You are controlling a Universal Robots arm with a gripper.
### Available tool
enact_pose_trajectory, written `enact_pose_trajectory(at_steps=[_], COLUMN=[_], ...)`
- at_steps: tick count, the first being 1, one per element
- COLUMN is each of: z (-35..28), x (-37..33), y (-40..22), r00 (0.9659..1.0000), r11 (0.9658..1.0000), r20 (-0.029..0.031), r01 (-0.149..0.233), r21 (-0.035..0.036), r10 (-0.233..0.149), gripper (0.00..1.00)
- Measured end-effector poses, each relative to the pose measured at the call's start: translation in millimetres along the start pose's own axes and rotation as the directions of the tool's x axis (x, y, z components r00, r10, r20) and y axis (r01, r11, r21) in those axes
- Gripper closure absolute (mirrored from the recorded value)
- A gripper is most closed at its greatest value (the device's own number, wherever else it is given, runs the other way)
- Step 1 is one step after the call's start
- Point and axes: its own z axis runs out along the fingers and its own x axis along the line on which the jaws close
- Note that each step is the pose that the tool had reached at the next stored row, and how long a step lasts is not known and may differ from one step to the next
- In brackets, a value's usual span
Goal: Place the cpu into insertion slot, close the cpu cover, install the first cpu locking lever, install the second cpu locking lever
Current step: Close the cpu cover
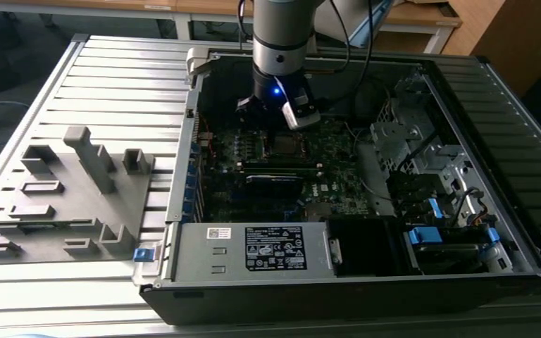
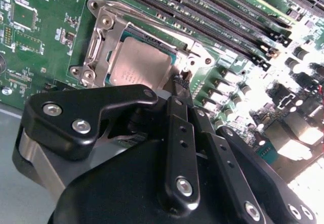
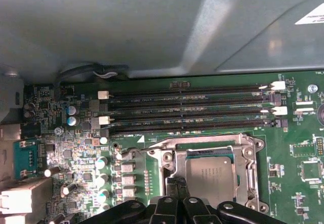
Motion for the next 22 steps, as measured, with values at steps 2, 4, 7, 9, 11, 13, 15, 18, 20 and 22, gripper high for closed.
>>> enact_pose_trajectory(at_steps=[2,4,7,9,11,13,15,18,20,22], z=[0.1,0.3,1.6,2.0,2.5,2.9,3.7,4.8,5.0,5.0], x=[0.0,0.0,0.1,0.2,0.4,0.7,1.0,1.2,1.3,1.3], y=[0.0,0.0,-0.1,-0.1,-0.2,-0.2,-0.2,-0.3,-0.4,-0.3], r00=[1.0,1.0,1.0,1.0,1.0,1.0,1.0,1.0,1.0,1.0], r11=[1.0,1.0,1.0,1.0,1.0,1.0,1.0,1.0,1.0,1.0], r20=[0.0001,0.0002,0.0001,0.0,0.0001,0.0001,0.0002,0.0,0.0,0.0], r01=[0.0,0.0,0.0,0.0,0.0,0.0,0.0,0.0,0.0,0.0], r21=[-0.0001,-0.0003,-0.0001,0.0001,-0.0001,-0.0001,-0.0003,0.0,0.0001,0.0], r10=[0.0,0.0,0.0,0.0,0.0,0.0,0.0,0.0,0.0,0.0], gripper=[0.89,0.89,0.89,0.89,0.89,0.89,0.89,0.89,0.89,0.89])
